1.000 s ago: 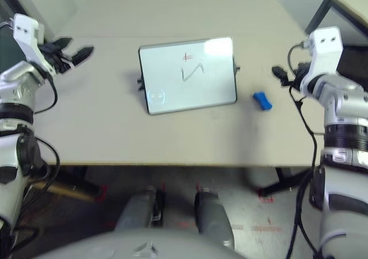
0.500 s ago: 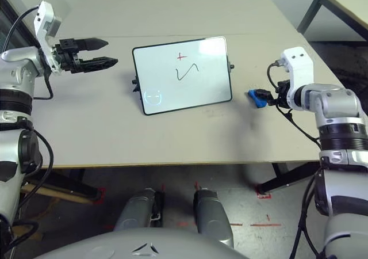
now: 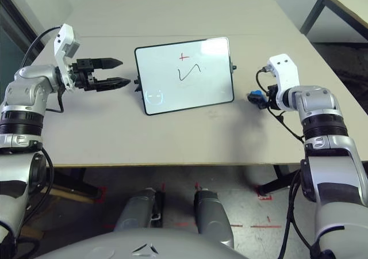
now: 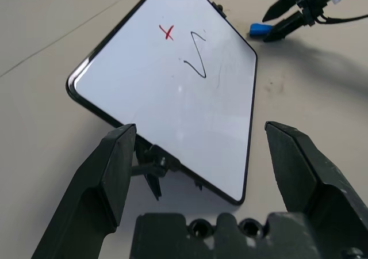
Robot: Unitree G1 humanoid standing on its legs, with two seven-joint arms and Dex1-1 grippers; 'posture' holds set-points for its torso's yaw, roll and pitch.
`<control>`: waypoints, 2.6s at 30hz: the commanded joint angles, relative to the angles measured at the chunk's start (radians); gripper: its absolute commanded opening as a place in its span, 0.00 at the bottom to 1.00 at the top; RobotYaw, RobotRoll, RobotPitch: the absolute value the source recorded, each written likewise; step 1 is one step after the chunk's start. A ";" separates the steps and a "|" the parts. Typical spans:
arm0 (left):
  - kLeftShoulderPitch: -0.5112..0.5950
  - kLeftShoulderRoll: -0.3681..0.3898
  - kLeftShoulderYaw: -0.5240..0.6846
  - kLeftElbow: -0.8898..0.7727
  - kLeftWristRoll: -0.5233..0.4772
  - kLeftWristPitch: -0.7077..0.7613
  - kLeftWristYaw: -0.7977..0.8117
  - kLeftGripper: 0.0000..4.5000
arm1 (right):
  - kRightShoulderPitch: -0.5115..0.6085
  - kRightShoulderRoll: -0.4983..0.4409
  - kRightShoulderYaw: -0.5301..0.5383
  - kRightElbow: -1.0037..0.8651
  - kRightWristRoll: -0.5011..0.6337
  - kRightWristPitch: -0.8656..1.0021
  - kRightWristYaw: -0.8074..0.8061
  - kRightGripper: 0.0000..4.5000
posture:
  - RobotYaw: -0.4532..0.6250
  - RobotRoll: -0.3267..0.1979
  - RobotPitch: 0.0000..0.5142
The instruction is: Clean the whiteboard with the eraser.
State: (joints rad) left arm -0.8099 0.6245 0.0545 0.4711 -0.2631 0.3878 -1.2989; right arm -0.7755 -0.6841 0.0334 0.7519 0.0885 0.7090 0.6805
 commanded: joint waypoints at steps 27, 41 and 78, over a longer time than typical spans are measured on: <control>-0.013 -0.011 -0.028 0.018 -0.016 -0.015 0.010 1.00 | -0.013 0.040 0.031 -0.600 0.039 0.141 0.003 0.02 | 0.53 0.62 0.16; -0.027 -0.015 -0.036 0.033 -0.016 -0.026 0.006 1.00 | -0.059 0.177 0.149 -0.553 -0.081 0.004 -0.095 0.01 | 0.53 0.62 0.16; -0.027 -0.005 -0.026 0.013 -0.023 -0.021 0.018 1.00 | -0.054 0.369 0.229 -0.402 -0.199 -0.136 -0.111 0.00 | 0.56 0.62 0.13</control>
State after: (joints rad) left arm -0.8251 0.6106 0.0264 0.4905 -0.2752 0.3665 -1.2819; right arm -0.8197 -0.3290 0.2388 0.3261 -0.1048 0.5734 0.5570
